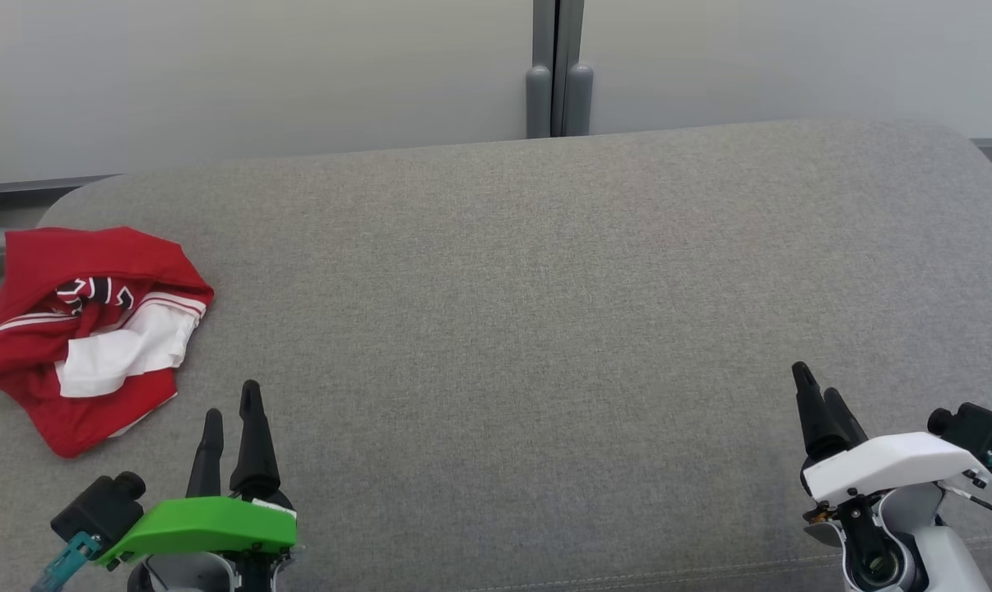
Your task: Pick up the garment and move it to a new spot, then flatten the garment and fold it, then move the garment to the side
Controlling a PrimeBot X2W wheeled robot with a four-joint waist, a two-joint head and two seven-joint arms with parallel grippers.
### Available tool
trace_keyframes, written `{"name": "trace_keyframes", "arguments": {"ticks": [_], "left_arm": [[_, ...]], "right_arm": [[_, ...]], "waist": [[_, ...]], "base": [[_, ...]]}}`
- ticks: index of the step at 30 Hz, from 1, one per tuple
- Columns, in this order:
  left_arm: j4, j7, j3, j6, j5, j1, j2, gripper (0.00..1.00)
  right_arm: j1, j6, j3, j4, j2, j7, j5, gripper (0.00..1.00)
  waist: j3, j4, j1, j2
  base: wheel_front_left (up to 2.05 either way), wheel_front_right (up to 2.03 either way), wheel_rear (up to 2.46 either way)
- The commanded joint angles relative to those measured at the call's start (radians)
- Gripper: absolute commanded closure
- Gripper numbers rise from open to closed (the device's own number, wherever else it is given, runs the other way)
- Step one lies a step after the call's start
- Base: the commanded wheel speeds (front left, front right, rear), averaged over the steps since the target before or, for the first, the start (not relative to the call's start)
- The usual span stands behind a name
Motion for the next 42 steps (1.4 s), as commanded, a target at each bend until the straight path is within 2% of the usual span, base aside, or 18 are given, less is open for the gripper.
{"name": "trace_keyframes", "arguments": {"ticks": [1, 13, 25, 32, 42], "left_arm": [[-0.007, -0.010, 0.003, 0.011, 0.065, 0.001, 0.013, 0.00], [0.024, -0.026, -0.010, 0.049, 0.250, -0.002, 0.032, 0.00], [0.049, -0.040, -0.012, 0.089, 0.403, -0.013, 0.050, 0.00], [0.055, -0.029, -0.028, 0.065, 0.469, -0.016, 0.067, 0.00], [0.034, -0.019, -0.034, 0.073, 0.564, -0.005, 0.093, 0.00]], "right_arm": [[-0.030, 0.000, 0.014, -0.001, -0.008, -0.020, -0.069, 0.00], [-0.049, 0.000, 0.050, 0.037, -0.006, -0.072, -0.271, 0.00], [-0.060, 0.000, 0.105, 0.017, -0.006, -0.123, -0.439, 0.00], [-0.062, 0.000, 0.143, 0.022, -0.010, -0.150, -0.501, 0.00], [-0.072, 0.000, 0.194, 0.008, -0.024, -0.185, -0.587, 0.00]], "waist": [[-0.001, 0.000, 0.0000, 0.0000], [-0.007, -0.001, 0.0000, 0.0000], [-0.014, -0.002, 0.0000, 0.0000], [-0.018, -0.002, 0.0000, 0.0000], [-0.024, 0.000, 0.0000, 0.0000]], "base": [[0.00, 0.00, 0.00], [0.00, 0.00, 0.00], [0.00, 0.00, 0.00], [0.00, 0.00, 0.00], [0.00, 0.00, 0.00]]}}
